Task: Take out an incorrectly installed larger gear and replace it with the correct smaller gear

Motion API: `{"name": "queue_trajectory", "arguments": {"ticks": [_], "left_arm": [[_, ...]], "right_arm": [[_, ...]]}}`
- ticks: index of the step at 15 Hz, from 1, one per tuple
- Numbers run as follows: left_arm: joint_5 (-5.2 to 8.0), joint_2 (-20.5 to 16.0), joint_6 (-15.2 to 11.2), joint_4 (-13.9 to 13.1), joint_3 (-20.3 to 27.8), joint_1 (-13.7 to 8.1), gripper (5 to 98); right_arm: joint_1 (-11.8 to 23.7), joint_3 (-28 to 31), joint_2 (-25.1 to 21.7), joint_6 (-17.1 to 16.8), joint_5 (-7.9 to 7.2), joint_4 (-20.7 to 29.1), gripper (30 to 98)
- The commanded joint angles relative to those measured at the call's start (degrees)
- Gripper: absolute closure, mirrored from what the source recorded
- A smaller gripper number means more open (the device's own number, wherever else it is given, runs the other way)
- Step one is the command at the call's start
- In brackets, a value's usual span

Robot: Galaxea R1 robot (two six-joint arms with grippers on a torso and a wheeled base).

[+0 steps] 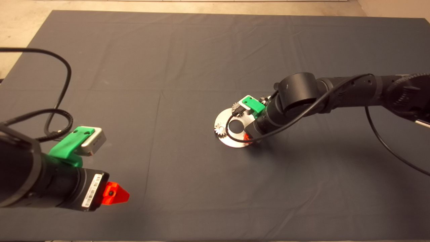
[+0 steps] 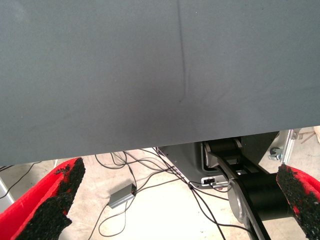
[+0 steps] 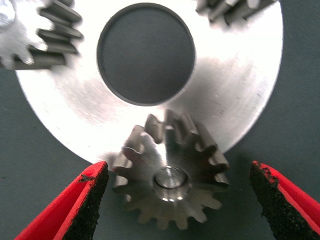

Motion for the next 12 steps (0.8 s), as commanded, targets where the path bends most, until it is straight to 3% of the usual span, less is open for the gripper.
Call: {"name": "queue_trajectory", "arguments": {"ticks": [1,3,5,12], "left_arm": [[0.13,-0.07,-0.26,-0.94,0.87,-0.48,5.4],[0.13,-0.07,-0.26,-0.94,0.87,-0.48,5.4],[0.13,-0.07,-0.26,-0.94,0.87,-0.48,5.4],[0.13,-0.07,-0.26,-0.94,0.87,-0.39,5.4]], "right_arm": [[1.05,0.14,0.23,0.03,1.89,-1.76,53.6],[1.05,-0.04,0.32,0.11,2.15,-1.76,53.6],[1.05,-0.04,0.23,0.2,3.75,-1.76,57.6],[1.05,-0.39,0.15,0.29,3.92,-1.76,63.2]]}}
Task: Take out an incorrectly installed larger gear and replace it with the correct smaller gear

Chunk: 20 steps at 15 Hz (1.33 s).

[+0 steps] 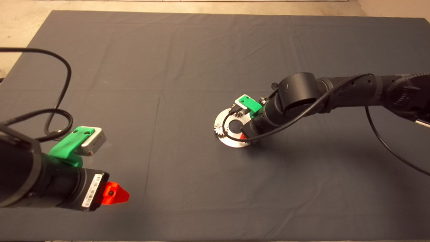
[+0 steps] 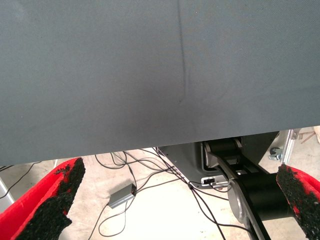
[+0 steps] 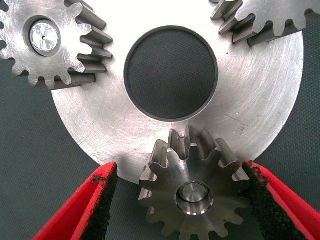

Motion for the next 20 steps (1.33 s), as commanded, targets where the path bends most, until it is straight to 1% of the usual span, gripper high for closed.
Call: {"name": "queue_trajectory", "arguments": {"ticks": [1,2,4,6,9,10,13,18,20], "left_arm": [[0.13,-0.07,-0.26,-0.94,0.87,-0.45,5.4],[0.13,-0.07,-0.26,-0.94,0.87,-0.42,5.4],[0.13,-0.07,-0.26,-0.94,0.87,-0.39,5.4],[0.13,-0.07,-0.26,-0.94,0.87,-0.12,5.4],[0.13,-0.07,-0.26,-0.94,0.87,-0.04,5.4],[0.13,-0.07,-0.26,-0.94,0.87,-0.04,5.4],[0.13,-0.07,-0.26,-0.94,0.87,0.05,5.4],[0.13,-0.07,-0.26,-0.94,0.87,0.23,5.4],[0.13,-0.07,-0.26,-0.94,0.87,0.23,5.4]], "right_arm": [[1.02,-0.33,0.23,0.14,0.45,-1.72,63.4],[1.02,-0.33,0.21,0.23,0.39,-1.72,66.6],[1.02,-0.33,0.15,0.14,0.39,-1.72,67.1],[1.04,-0.33,0.23,0.04,0.3,-1.72,72.7],[1.1,-0.33,0.25,-0.12,0.13,-1.72,73.9],[1.11,-0.33,0.23,-0.04,0.04,-1.72,76.5],[1.2,0.36,0.25,-0.12,-0.31,-1.72,76.6],[1.99,1.78,0.23,-0.12,-0.4,-1.72,78.5],[3.89,1.92,0.32,0.05,-0.49,-1.63,78.5]]}}
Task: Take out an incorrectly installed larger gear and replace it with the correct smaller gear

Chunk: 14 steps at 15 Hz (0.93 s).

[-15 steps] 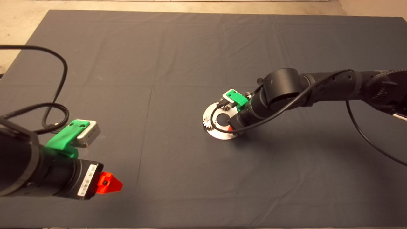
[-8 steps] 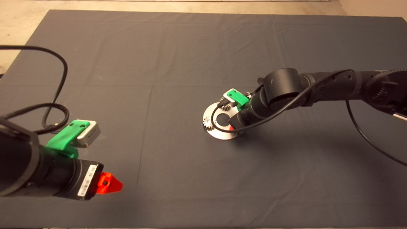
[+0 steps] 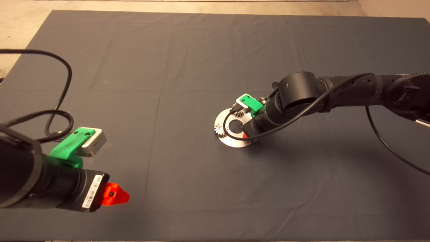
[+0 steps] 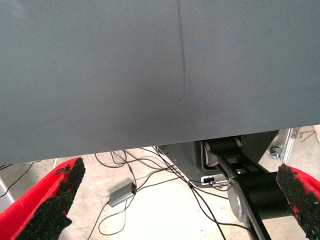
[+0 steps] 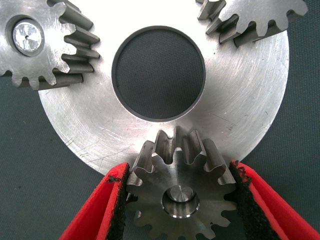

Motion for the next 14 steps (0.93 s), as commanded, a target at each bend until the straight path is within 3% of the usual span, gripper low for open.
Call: {"name": "queue_trajectory", "arguments": {"ticks": [1,5,8,9,11,12,14], "left_arm": [[0.13,-0.07,-0.35,-0.92,0.87,-0.1,5.4],[0.13,0.1,-0.35,-0.92,0.87,-0.1,5.4],[0.13,0.1,-0.35,-0.92,0.87,-0.1,5.4],[0.13,0.1,-0.35,-0.92,0.87,-0.1,5.4],[0.13,0.1,-0.35,-0.92,0.87,-0.1,5.4],[0.13,0.1,-0.35,-0.92,0.87,-0.1,5.4],[0.13,0.1,-0.35,-0.92,0.87,-0.1,5.4]], "right_arm": [[4.7,1.96,0.34,0.08,0.42,-1.08,78.5],[8.99,3.61,0.26,0.52,-0.52,0.89,78.6],[10.18,4.6,-0.53,0.52,-1.23,3.14,79.3],[10.18,4.69,-1.13,0.52,-3.0,3.74,79.9],[10.18,5.14,-2.56,0.6,-7.99,3.93,79.9],[10.18,7.24,-4.51,1.0,-9.39,3.93,79.9],[10.09,12.18,-9.43,3.77,-9.57,4.12,80.0]]}}
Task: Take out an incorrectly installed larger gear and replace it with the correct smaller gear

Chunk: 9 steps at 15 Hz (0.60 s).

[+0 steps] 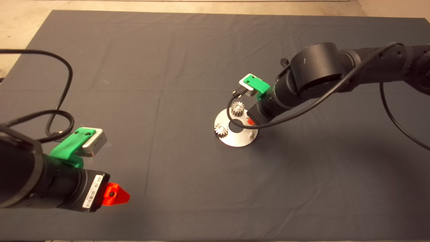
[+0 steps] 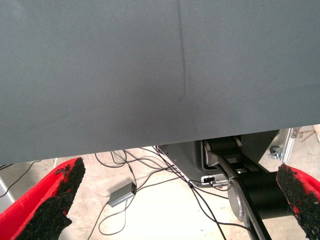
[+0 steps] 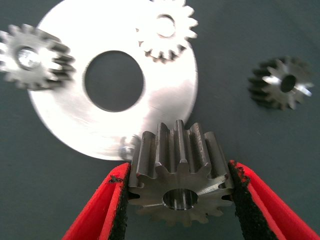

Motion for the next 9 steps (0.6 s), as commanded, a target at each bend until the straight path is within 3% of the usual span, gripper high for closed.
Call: {"name": "queue_trajectory", "arguments": {"ticks": [1,5,9], "left_arm": [[0.13,-0.03,-0.34,-0.92,0.87,-0.13,5.4],[0.13,-0.03,-0.25,-0.92,0.87,-0.13,5.4],[0.04,-0.03,-0.25,-0.92,0.87,-0.13,5.4]], "right_arm": [[1.83,9.7,-9.56,3.64,-4.4,1.57,80.0],[0.05,14.82,-18.04,3.73,-4.4,3.06,80.0],[-6.86,16.08,-21.33,3.46,-4.22,2.97,80.0]]}}
